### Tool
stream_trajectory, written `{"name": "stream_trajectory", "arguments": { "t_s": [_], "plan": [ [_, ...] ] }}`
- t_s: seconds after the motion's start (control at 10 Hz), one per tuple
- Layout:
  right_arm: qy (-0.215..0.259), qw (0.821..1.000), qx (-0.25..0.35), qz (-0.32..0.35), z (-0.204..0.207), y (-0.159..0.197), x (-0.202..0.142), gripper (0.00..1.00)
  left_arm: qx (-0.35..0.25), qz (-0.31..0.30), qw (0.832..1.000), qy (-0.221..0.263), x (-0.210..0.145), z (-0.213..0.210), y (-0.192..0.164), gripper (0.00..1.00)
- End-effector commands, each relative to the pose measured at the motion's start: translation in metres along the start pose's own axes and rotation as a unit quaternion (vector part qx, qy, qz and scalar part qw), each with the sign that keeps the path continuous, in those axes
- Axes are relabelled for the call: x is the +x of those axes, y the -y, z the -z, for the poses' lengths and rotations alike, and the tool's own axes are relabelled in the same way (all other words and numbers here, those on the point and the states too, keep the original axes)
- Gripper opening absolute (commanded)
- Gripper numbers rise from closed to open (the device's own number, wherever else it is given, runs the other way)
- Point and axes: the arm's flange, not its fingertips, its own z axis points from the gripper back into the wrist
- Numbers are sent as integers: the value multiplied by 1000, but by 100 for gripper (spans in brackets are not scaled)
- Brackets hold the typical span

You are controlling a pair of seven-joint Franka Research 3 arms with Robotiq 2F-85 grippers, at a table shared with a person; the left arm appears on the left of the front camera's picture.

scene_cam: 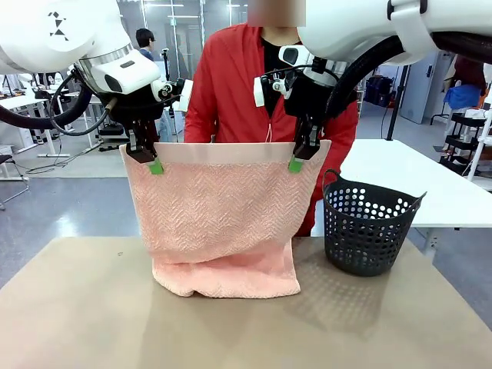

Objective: Fold the towel.
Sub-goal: Release the end of the 100 cm Hotel Towel you were holding and grab the top end of the folded side.

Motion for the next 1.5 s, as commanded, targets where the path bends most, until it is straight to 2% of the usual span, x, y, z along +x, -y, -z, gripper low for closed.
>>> {"name": "stream_trajectory", "arguments": {
  "t_s": [0.0,1.4],
  "plan": [
    [1,1000,-1,-3,-1,2,-3,0,-2,0,1000,-1,0,-2,-3,0],
    [1,1000,-1,-3,-1,2,-3,0,-2,0,1000,-1,0,-2,-3,0]
  ]
}}
